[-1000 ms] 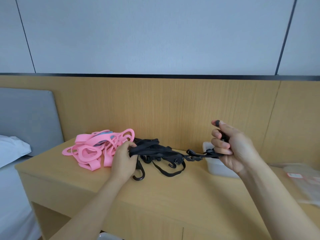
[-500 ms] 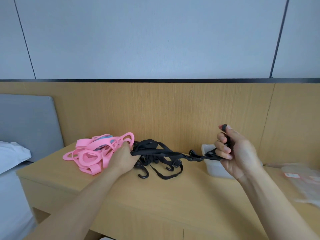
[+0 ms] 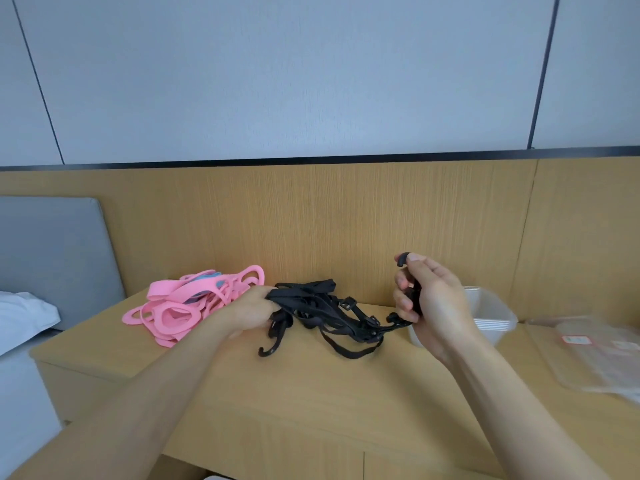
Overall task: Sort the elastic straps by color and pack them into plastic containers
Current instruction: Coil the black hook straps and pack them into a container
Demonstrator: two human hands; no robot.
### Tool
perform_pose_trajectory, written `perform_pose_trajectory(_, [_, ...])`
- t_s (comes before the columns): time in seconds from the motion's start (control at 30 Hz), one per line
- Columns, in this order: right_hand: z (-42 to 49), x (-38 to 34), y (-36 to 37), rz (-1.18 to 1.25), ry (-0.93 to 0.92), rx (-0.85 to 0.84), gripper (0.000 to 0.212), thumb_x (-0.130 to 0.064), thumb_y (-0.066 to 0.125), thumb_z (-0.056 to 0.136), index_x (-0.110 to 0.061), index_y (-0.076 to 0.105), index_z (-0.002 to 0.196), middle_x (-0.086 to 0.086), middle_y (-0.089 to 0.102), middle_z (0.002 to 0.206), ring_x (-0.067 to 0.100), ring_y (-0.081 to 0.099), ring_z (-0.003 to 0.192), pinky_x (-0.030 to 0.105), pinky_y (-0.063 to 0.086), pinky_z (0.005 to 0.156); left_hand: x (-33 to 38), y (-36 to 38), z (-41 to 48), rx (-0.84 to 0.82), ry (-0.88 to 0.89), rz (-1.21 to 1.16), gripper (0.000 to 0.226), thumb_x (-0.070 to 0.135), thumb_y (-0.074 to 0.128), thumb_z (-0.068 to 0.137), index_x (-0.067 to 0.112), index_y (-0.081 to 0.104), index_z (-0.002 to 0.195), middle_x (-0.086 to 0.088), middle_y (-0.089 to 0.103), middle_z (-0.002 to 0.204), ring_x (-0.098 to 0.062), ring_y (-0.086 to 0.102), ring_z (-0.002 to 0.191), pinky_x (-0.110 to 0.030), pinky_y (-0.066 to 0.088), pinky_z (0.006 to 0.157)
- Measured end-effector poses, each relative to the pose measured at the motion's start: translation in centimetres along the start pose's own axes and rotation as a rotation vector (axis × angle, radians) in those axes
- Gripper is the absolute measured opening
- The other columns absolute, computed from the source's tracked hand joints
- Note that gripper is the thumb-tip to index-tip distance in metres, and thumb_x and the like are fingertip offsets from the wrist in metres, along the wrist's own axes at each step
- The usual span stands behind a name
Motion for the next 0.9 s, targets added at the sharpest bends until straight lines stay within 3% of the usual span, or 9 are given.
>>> perform_pose_trajectory(0.07, [0.0, -0.2, -0.1, 0.001, -0.012, 0.01, 0.013, -0.017, 0.045, 0.107, -0.008, 0.054, 0.105, 0.001, 0.047, 0.065, 0.012, 0.035, 0.044, 0.021, 0.024, 0.037, -0.3, -0.5, 0.2, 0.03, -0.013, 0.019, 0.023, 0.008, 0.052, 0.097, 0.011, 0.067, 0.115, -0.01, 0.074, 0.106, -0.027, 0.07, 0.099, -0.04, 0.057, 0.092])
perform_pose_trajectory(0.17, [0.3, -0.5, -0.5, 0.024, -0.02, 0.046, 0.013, -0.016, 0.044, 0.107, -0.009, 0.054, 0.103, 0.001, 0.047, 0.065, 0.013, 0.036, 0.045, 0.022, 0.024, 0.038, -0.7, -1.4, 0.2, 0.073, -0.054, 0.036, 0.013, 0.015, 0.059, 0.097, 0.009, 0.064, 0.107, 0.001, 0.069, 0.07, -0.01, 0.061, 0.055, -0.025, 0.051, 0.053])
perform_pose_trajectory(0.23, [0.5, -0.7, -0.8, 0.049, -0.015, 0.084, 0.011, -0.016, 0.045, 0.107, -0.01, 0.053, 0.103, 0.0, 0.048, 0.064, 0.013, 0.037, 0.046, 0.022, 0.025, 0.038, -1.1, -1.4, 0.2, 0.029, -0.097, 0.02, 0.012, 0.018, 0.06, 0.098, 0.01, 0.062, 0.105, 0.004, 0.067, 0.055, -0.007, 0.058, 0.044, -0.023, 0.048, 0.046])
perform_pose_trajectory(0.33, [0.7, -0.6, -1.0, 0.099, -0.006, 0.107, 0.005, -0.014, 0.049, 0.104, -0.01, 0.052, 0.103, 0.001, 0.048, 0.065, 0.015, 0.039, 0.049, 0.024, 0.028, 0.041, -1.0, -1.0, -0.2, -0.026, -0.117, 0.043, 0.013, 0.025, 0.057, 0.1, 0.016, 0.065, 0.105, 0.006, 0.073, 0.062, -0.006, 0.067, 0.051, -0.021, 0.051, 0.049])
perform_pose_trajectory(0.47, [0.7, -0.4, -0.9, 0.102, -0.016, 0.101, 0.007, -0.009, 0.055, 0.1, -0.011, 0.049, 0.097, 0.003, 0.047, 0.069, 0.016, 0.042, 0.053, 0.027, 0.032, 0.045, -0.2, -1.1, -0.8, 0.013, -0.088, 0.161, 0.033, 0.026, 0.053, 0.101, 0.018, 0.06, 0.07, 0.015, 0.057, 0.045, 0.002, 0.05, 0.038, -0.013, 0.037, 0.041])
perform_pose_trajectory(0.57, [0.6, -0.1, -0.6, 0.092, -0.02, 0.075, 0.018, 0.001, 0.053, 0.098, -0.013, 0.045, 0.089, 0.003, 0.046, 0.069, 0.016, 0.044, 0.054, 0.026, 0.035, 0.046, -0.3, -1.2, -1.0, 0.025, -0.111, 0.171, 0.029, 0.023, 0.051, 0.099, 0.011, 0.063, 0.075, 0.003, 0.064, 0.061, -0.007, 0.054, 0.052, -0.023, 0.04, 0.055])
perform_pose_trajectory(0.7, [0.5, 0.2, -0.4, 0.103, -0.008, 0.079, 0.021, 0.003, 0.052, 0.097, -0.014, 0.044, 0.087, 0.002, 0.046, 0.069, 0.017, 0.044, 0.054, 0.026, 0.036, 0.045, 0.0, -1.5, -1.4, 0.044, -0.121, 0.188, 0.026, 0.018, 0.047, 0.1, 0.013, 0.057, 0.077, 0.014, 0.055, 0.047, 0.001, 0.052, 0.044, -0.021, 0.039, 0.051])
perform_pose_trajectory(0.8, [0.5, 0.2, -0.2, 0.11, -0.009, 0.084, 0.019, 0.003, 0.053, 0.097, -0.013, 0.044, 0.092, 0.003, 0.046, 0.07, 0.017, 0.044, 0.054, 0.026, 0.035, 0.045, 0.4, -1.6, -1.0, 0.035, -0.102, 0.217, 0.026, 0.016, 0.048, 0.102, 0.015, 0.058, 0.078, 0.002, 0.056, 0.072, -0.012, 0.054, 0.069, -0.022, 0.045, 0.065])
perform_pose_trajectory(0.9, [0.5, 0.0, -0.1, 0.112, -0.015, 0.093, 0.019, 0.004, 0.053, 0.096, -0.013, 0.045, 0.09, 0.003, 0.047, 0.07, 0.017, 0.044, 0.054, 0.026, 0.035, 0.045, 0.9, -1.4, -1.3, 0.004, -0.069, 0.296, 0.034, 0.011, 0.044, 0.101, 0.015, 0.054, 0.069, 0.002, 0.051, 0.071, -0.01, 0.045, 0.063, -0.018, 0.038, 0.056])
Point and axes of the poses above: each hand's wrist, its own z-axis towards the middle knuckle, its own y-axis out of the palm, x = y × z, the point moved 8 cm from there along z, towards the middle knuckle
